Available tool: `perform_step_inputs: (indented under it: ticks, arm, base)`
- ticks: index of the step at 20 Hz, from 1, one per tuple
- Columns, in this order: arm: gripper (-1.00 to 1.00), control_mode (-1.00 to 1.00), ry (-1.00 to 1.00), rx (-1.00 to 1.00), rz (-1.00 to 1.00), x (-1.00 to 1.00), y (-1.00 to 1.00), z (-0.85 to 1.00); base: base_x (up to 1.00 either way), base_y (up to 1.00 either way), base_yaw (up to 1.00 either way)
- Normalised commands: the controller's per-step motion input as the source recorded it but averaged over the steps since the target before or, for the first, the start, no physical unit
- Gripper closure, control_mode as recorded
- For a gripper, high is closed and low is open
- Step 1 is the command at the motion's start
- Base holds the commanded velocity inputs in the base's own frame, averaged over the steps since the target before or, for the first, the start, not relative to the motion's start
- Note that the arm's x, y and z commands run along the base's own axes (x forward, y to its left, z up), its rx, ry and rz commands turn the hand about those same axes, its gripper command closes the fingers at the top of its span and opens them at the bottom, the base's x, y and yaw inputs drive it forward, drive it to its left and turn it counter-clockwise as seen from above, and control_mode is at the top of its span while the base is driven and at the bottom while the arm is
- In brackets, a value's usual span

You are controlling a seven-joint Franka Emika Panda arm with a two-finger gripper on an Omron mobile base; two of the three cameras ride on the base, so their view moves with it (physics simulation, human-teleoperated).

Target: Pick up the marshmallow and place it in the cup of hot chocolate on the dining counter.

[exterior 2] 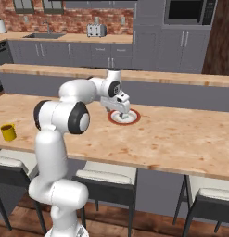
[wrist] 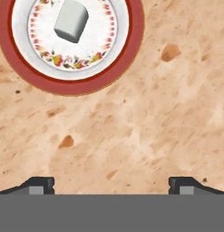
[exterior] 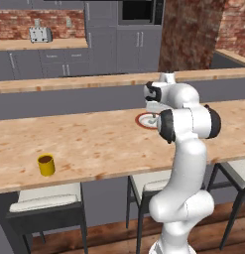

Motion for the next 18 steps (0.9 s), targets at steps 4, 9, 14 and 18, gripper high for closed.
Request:
perform_step_inputs:
  ticks: [4, 9, 14, 18]
  arm:
    - [-1.00, -1.00, 0.00, 0.00, 0.00, 0.45, -0.04, -0.19]
    - [-1.00, -1.00, 0.00, 0.00, 0.00, 0.35, -0.08, -0.23]
    - [-1.00, -1.00, 0.00, 0.00, 0.00, 0.42, -0.05, -0.29]
    - [-1.00, -1.00, 0.00, 0.00, 0.00, 0.43, -0.04, -0.25]
  base:
    - [0.00, 0.00, 0.00]
    - [0.00, 0.00, 0.00]
    - [0.00, 0.00, 0.00]
    - [0.00, 0.00, 0.00]
